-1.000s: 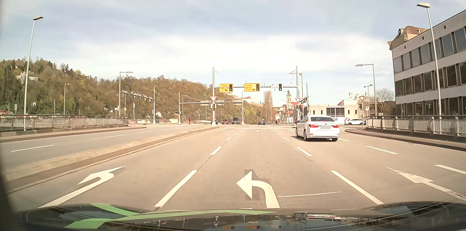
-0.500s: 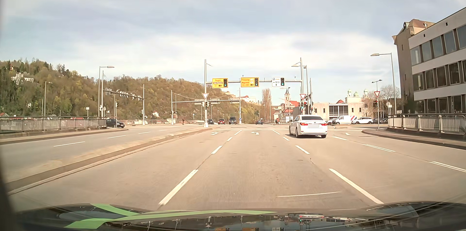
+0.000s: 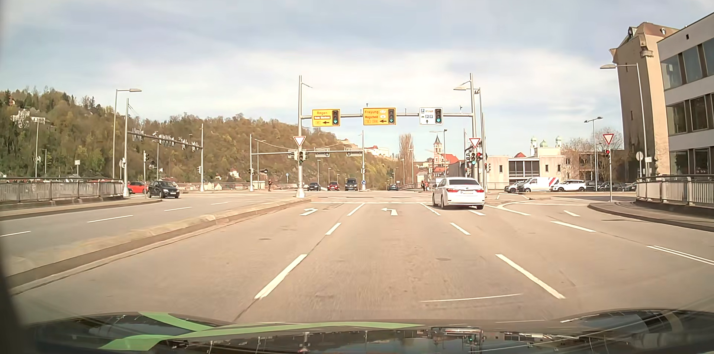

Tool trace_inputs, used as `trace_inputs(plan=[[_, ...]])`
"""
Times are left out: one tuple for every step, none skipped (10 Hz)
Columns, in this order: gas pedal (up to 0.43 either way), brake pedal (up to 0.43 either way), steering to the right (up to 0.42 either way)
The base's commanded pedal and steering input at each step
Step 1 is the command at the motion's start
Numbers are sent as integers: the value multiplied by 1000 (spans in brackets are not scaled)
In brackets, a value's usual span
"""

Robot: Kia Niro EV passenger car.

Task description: Follow the waypoints while adhering to traffic rules and regulations

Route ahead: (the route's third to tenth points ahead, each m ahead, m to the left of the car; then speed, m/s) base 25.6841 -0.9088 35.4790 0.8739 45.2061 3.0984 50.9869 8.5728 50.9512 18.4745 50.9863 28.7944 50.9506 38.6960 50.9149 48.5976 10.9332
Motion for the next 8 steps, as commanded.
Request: trace_inputs(plan=[[0, 0, 4], [0, 0, 5], [0, 0, 5], [0, 0, 5], [0, 6, 5], [0, 24, 5], [0, 37, 5], [0, 55, 5]])
